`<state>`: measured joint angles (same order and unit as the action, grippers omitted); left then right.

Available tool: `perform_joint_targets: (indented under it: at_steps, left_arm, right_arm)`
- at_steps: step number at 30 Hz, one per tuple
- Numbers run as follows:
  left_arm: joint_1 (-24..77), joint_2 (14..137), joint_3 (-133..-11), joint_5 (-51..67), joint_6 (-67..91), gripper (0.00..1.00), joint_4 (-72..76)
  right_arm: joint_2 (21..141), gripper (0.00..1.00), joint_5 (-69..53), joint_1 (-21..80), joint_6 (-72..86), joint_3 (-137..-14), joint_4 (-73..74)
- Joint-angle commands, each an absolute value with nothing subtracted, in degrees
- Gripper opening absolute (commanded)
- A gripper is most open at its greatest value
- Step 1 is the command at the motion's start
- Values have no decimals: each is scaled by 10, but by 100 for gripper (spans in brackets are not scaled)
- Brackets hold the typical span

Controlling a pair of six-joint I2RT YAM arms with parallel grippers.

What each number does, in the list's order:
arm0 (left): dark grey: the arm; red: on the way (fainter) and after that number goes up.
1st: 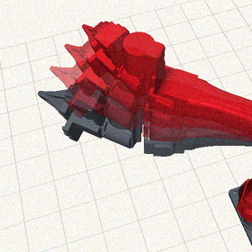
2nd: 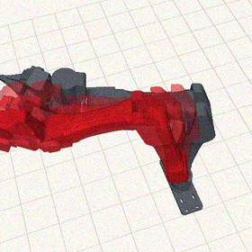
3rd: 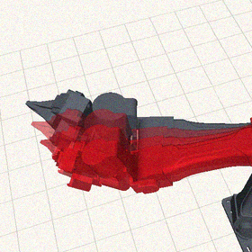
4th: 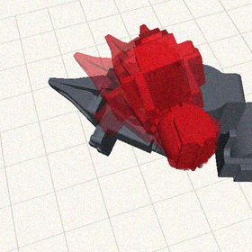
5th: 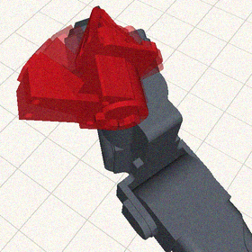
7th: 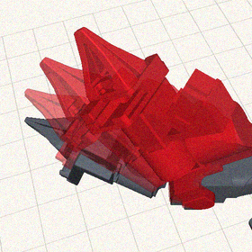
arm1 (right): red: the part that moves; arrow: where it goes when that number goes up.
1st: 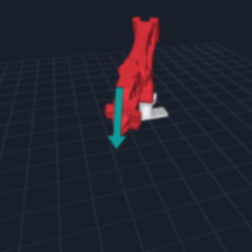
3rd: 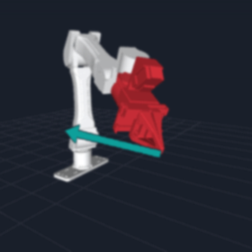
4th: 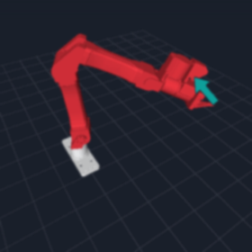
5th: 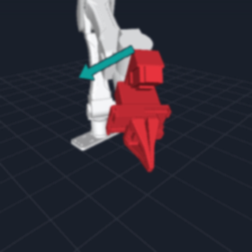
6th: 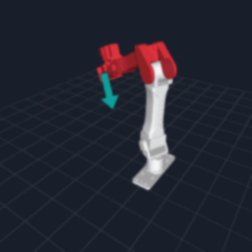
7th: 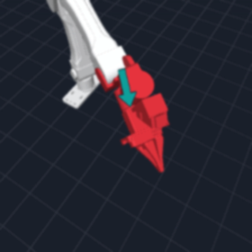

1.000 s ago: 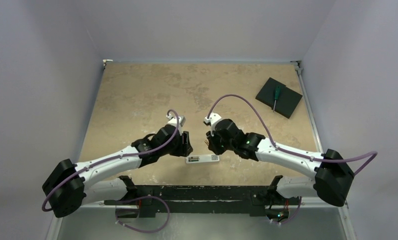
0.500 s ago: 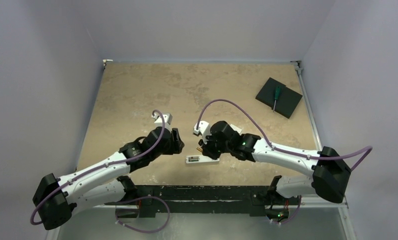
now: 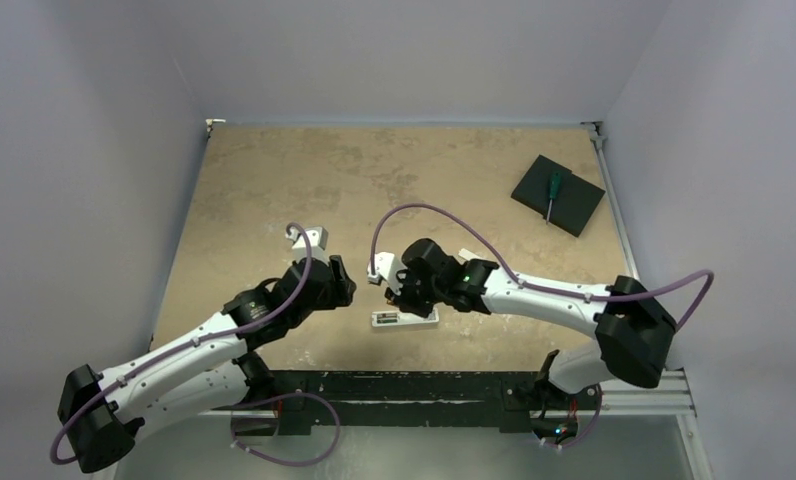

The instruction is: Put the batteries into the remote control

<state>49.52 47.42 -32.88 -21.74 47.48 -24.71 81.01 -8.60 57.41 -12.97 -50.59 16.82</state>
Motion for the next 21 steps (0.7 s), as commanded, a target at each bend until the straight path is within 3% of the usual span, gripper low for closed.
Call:
perform_joint_targets:
  at_steps: [1,21]
  left_arm:
    - [493,457,-325,-245,486,50,-267]
    - [493,450,-336,-265,480,51,-277]
  right_arm:
    - [830,0,-85,586,-165,-543,193]
    - [901,8,-84,603,-183,-587,216]
